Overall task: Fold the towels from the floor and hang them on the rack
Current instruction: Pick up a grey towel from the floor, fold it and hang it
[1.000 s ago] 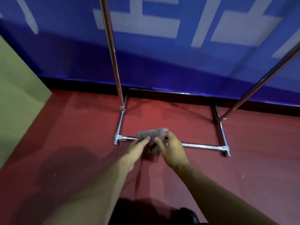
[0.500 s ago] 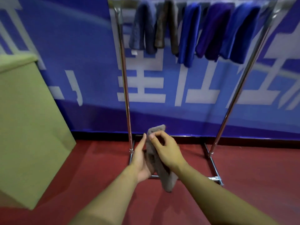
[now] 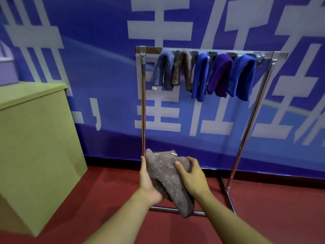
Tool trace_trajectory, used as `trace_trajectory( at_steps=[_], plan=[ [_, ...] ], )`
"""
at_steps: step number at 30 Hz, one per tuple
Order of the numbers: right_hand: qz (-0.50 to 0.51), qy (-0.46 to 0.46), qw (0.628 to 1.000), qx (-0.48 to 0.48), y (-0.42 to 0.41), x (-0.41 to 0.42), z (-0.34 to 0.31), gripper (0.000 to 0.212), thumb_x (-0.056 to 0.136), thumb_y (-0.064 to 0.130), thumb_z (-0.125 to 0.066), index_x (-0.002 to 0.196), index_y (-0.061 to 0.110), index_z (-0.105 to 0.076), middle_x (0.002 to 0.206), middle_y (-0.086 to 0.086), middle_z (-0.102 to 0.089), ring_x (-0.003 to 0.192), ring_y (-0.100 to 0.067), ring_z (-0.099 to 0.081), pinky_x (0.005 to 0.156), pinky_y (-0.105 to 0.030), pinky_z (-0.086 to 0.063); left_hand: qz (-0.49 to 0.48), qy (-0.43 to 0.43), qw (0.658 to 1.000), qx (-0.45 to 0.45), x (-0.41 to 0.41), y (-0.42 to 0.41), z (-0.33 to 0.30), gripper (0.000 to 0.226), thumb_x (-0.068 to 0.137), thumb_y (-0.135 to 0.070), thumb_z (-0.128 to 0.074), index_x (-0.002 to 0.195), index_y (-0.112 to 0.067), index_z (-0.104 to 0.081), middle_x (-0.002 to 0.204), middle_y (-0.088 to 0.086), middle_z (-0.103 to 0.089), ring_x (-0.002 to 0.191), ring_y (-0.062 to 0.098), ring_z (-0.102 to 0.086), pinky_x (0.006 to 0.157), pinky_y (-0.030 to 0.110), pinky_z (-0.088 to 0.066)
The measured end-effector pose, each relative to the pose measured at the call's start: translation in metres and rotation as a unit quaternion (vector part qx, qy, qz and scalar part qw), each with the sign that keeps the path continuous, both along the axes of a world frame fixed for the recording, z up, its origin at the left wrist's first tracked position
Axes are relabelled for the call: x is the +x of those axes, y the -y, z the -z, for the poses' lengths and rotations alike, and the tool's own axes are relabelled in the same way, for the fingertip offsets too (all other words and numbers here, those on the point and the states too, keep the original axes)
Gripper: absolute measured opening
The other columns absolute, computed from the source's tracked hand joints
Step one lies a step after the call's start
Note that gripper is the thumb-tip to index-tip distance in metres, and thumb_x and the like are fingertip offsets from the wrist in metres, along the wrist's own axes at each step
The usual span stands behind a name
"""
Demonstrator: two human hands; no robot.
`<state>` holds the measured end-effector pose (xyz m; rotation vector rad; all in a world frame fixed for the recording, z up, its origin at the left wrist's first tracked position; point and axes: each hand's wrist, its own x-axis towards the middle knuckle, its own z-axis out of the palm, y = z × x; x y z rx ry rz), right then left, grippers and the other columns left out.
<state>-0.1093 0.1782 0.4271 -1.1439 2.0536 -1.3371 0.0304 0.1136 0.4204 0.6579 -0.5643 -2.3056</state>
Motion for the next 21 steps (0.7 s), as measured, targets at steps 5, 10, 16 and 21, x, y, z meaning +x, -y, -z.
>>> trace_trajectory(
  at_steps=[5, 10, 16, 21],
  plan=[
    [-0.026, 0.021, 0.999, -0.018, 0.006, -0.007, 0.026, 0.032, 0.081, 0.050, -0.077, 0.100, 0.029, -0.064, 0.094, 0.015, -0.073, 0.087, 0.007, -0.067, 0.080, -0.023, -0.052, 0.026, 0.021, 0.999, -0.025, -0.002, 0.009, 0.016, 0.108, 0.079, -0.091, -0.032, 0.124, -0.001, -0.069, 0.128, 0.032, -0.063, 0.114, 0.044, -0.065, 0.100, 0.053, -0.048],
    [-0.048, 0.079, 0.994, -0.054, 0.017, -0.016, 0.044, 0.024, 0.083, 0.035, -0.081, 0.093, 0.018, -0.067, 0.088, 0.006, -0.075, 0.082, -0.002, -0.069, 0.076, -0.022, -0.053, 0.054, 0.042, 0.997, -0.034, -0.012, 0.023, 0.024, 0.106, 0.077, -0.091, -0.041, 0.126, 0.000, -0.065, 0.131, 0.031, -0.061, 0.122, 0.044, -0.060, 0.110, 0.056, -0.042],
    [-0.048, 0.157, 0.983, -0.082, 0.027, -0.026, 0.051, 0.024, 0.089, 0.023, -0.075, 0.088, 0.003, -0.062, 0.074, 0.004, -0.067, 0.069, -0.002, -0.060, 0.067, -0.019, -0.049, 0.038, 0.117, 0.992, -0.031, -0.017, 0.038, 0.026, 0.096, 0.084, -0.083, -0.042, 0.119, 0.001, -0.072, 0.122, 0.030, -0.067, 0.113, 0.041, -0.067, 0.103, 0.048, -0.049],
    [0.006, 0.203, 0.977, -0.066, 0.030, -0.041, 0.058, 0.017, 0.093, 0.016, -0.070, 0.096, 0.003, -0.058, 0.086, -0.008, -0.066, 0.079, -0.013, -0.061, 0.071, -0.028, -0.050, -0.006, 0.183, 0.983, -0.017, -0.002, 0.052, 0.029, 0.065, 0.090, -0.062, -0.060, 0.121, -0.006, -0.071, 0.119, 0.022, -0.071, 0.114, 0.036, -0.068, 0.102, 0.046, -0.050]
  ],
)
